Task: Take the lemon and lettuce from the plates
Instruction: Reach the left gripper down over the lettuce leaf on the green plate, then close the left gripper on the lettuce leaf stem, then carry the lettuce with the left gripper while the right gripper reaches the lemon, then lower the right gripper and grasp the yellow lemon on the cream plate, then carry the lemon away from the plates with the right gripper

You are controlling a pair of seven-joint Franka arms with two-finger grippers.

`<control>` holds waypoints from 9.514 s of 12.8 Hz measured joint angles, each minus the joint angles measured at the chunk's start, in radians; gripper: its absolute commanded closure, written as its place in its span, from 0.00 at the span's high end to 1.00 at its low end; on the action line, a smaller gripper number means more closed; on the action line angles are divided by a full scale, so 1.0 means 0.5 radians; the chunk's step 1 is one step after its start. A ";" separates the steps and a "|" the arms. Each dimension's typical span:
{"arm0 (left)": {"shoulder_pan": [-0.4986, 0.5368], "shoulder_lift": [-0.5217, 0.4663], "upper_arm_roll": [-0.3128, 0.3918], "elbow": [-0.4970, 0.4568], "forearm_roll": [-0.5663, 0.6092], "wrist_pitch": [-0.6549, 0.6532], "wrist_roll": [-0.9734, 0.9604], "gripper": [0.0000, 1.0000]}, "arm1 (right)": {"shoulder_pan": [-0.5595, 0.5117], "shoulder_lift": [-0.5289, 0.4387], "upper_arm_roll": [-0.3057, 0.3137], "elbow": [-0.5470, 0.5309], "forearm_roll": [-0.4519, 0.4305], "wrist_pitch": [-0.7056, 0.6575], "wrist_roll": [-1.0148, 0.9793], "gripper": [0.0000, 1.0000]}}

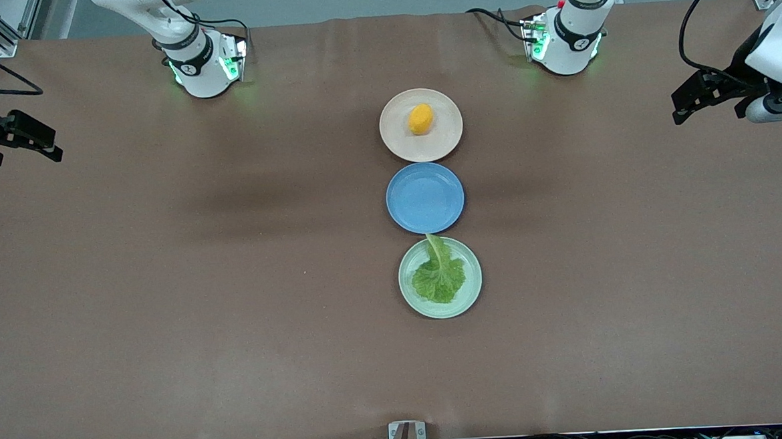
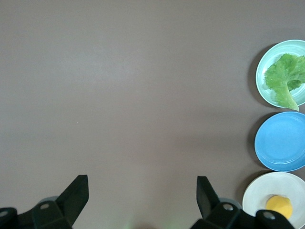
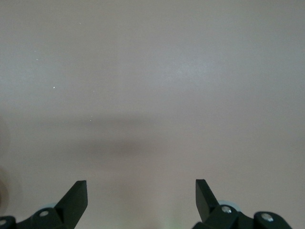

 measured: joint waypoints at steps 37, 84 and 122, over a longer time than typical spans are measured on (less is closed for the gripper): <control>-1.170 1.930 -0.008 0.550 0.550 1.431 -1.160 0.69 | 0.000 0.003 -0.010 0.003 0.070 -0.047 0.000 1.00; -0.002 1.038 -0.049 0.698 0.553 0.357 -0.237 1.00 | 2.525 1.128 0.014 -0.429 0.004 1.645 3.440 1.00; -0.355 0.202 0.326 0.309 -0.012 -0.329 0.054 1.00 | 1.035 1.043 -0.070 -0.533 -0.043 1.581 1.245 0.00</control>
